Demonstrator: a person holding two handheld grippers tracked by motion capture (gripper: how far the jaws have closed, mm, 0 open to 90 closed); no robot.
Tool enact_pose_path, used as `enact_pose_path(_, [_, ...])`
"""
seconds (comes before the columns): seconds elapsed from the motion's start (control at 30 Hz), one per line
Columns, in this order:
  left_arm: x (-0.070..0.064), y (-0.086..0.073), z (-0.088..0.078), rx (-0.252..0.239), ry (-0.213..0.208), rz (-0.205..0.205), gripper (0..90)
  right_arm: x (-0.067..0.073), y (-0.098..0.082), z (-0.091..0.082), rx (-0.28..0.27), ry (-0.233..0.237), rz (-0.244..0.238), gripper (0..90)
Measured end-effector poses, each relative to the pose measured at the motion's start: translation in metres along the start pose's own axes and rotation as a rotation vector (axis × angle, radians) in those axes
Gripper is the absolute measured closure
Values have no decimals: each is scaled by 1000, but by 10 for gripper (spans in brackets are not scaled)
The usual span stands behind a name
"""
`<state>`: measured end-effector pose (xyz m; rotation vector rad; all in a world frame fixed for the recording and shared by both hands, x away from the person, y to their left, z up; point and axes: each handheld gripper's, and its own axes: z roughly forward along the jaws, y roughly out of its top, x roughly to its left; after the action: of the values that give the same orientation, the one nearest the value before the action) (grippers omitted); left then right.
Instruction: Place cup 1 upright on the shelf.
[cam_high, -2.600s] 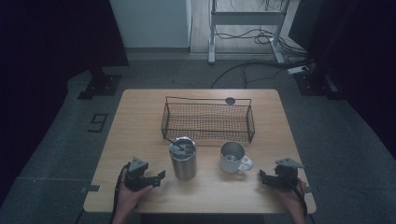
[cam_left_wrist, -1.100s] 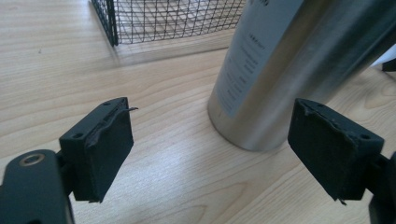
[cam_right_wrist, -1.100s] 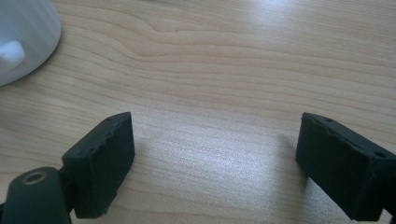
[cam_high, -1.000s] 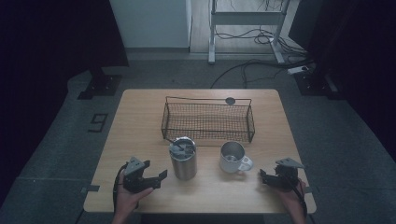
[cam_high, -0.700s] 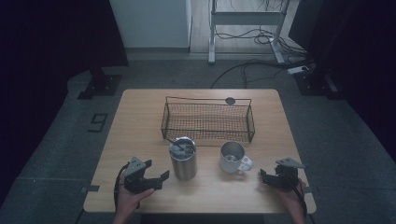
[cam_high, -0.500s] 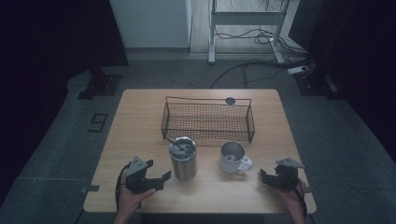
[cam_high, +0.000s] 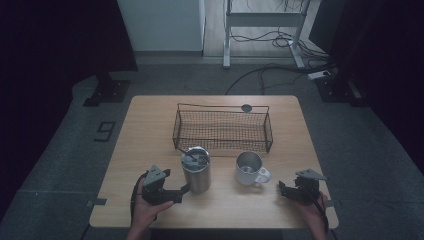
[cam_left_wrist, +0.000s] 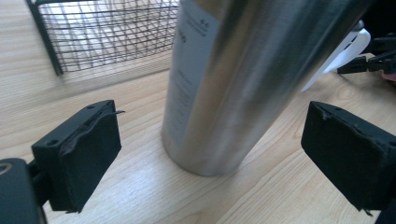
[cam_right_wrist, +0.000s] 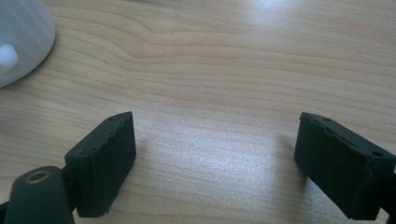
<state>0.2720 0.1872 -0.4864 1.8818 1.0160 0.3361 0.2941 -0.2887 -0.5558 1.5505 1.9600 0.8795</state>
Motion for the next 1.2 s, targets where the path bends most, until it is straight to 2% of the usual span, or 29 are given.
enact_pose_path(0.4, [-8,12,10,4,-22,27,39,0,0,0,0,-4,4,125])
enact_pose_path(0.83, [-15,23,18,13,-26,60,34,1,0,0,0,-11,7,127])
enact_pose_path(1.2, [-16,29,25,15,-20,58,33,1,0,0,-1,-10,9,127])
